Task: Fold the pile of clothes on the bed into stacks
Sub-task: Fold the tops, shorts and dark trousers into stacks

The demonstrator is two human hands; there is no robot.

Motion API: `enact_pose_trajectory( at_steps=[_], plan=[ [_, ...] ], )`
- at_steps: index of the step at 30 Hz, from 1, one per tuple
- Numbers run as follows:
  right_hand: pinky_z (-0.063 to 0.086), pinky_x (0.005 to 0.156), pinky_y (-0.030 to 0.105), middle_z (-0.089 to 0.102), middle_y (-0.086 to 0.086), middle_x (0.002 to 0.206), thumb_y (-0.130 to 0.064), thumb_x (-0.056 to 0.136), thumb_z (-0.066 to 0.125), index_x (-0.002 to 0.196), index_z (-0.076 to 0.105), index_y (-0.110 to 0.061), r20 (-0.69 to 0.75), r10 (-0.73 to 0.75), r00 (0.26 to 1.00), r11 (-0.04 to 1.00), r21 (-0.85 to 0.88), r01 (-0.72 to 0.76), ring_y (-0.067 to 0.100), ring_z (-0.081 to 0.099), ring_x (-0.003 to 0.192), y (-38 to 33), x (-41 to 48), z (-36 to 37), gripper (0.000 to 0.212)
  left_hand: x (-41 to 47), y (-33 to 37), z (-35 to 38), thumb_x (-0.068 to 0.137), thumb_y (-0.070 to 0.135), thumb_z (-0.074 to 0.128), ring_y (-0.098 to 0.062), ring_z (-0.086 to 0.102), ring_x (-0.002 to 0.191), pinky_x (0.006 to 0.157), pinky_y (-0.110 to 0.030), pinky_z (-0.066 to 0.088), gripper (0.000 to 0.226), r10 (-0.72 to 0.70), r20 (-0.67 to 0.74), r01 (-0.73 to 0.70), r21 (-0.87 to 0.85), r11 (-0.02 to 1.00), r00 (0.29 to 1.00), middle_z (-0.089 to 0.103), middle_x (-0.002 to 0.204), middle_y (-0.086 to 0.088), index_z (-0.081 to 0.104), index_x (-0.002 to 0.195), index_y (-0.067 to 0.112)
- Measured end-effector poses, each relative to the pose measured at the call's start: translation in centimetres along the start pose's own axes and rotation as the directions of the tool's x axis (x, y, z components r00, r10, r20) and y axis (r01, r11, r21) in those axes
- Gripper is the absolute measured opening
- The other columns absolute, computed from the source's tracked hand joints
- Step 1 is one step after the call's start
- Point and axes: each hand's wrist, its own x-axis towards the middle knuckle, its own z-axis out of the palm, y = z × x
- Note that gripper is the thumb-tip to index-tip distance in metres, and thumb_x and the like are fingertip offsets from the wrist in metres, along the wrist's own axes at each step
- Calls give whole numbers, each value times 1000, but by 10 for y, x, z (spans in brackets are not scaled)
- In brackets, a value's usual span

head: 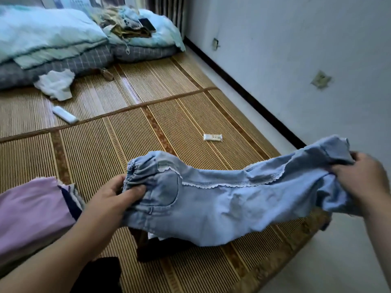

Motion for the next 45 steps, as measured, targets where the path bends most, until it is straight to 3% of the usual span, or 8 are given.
enact_pose_trajectory(
  at_steps=[8, 17, 24, 30, 32, 35, 38, 45],
  plan=[
    [40, 67, 36, 55, 17, 80, -14, 84, 62, 100, 60, -5, 84, 108, 991, 991, -91, -101, 32, 50, 69, 12, -13, 49, 19, 18, -68, -36, 89, 15, 65, -16, 73, 73, 59, -26, 53, 19, -155, -237, 220, 279, 935, 959, 76, 87, -4, 62, 108, 18],
    [41, 56, 29, 63, 11, 97, -19, 85, 62, 102, 44, -16, 384, 28, 923, 994, 87, -66, 24, 58, 73, -49, -113, 185, 25, 16, -119, -56, 89, 16, 66, -19, 72, 73, 69, -36, 55, 7, -215, -374, 326, 263, 908, 902, 75, 84, -3, 63, 94, 21],
    [23, 112, 46, 37, 9, 150, -58, 84, 55, 150, 23, -33, 828, -82, 555, 925, -144, 352, 35, 31, 136, -56, -184, 291, 78, 27, -139, -64, 88, 18, 67, -27, 73, 82, 85, -49, 55, 12, -251, -382, 325, 141, 935, 889, 76, 88, -5, 64, 100, 21],
    [-2, 109, 64, 50, -5, 136, -69, 83, 42, 127, 53, -42, 785, -276, 555, 757, -178, 628, 31, 25, 138, -44, -169, 284, 52, 34, -151, -70, 89, 21, 66, -27, 73, 85, 86, -50, 54, 13, -256, -364, 303, 80, 949, 896, 76, 94, -3, 66, 100, 28],
    [31, 104, 52, 64, -9, 108, -64, 84, 44, 99, 66, -32, 760, -372, 533, 816, -7, 578, 21, 52, 116, -42, -165, 269, 42, 35, -152, -73, 89, 21, 65, -27, 73, 85, 85, -51, 54, 13, -255, -366, 302, 76, 950, 895, 76, 95, -4, 67, 100, 28],
    [32, 54, 25, 52, -7, 68, -47, 87, 53, 61, 47, -23, 318, -471, 823, 882, 162, 442, 14, 47, 63, -26, -157, 252, 36, 36, -154, -76, 89, 21, 65, -29, 73, 86, 85, -52, 54, 14, -259, -364, 301, 62, 952, 895, 75, 98, -6, 68, 99, 30],
    [35, 55, 23, 58, 6, 102, -31, 94, 58, 98, 60, -18, 144, -1, 990, 989, 150, -21, 17, 52, 78, 5, -122, 249, 14, 38, -155, -79, 89, 22, 64, -29, 73, 88, 87, -54, 53, 16, -242, -376, 292, 79, 953, 894, 75, 98, -5, 70, 93, 36],
    [53, 83, 42, 68, 11, 92, -62, 78, 66, 91, 63, -8, 559, 399, 727, 795, 184, -578, 30, 64, 85, 21, -87, 280, 56, 46, -167, -87, 91, 19, 59, -30, 73, 89, 86, -53, 53, 19, -189, -381, 233, 72, 970, 905, 75, 100, -7, 70, 99, 32]
  ],
)
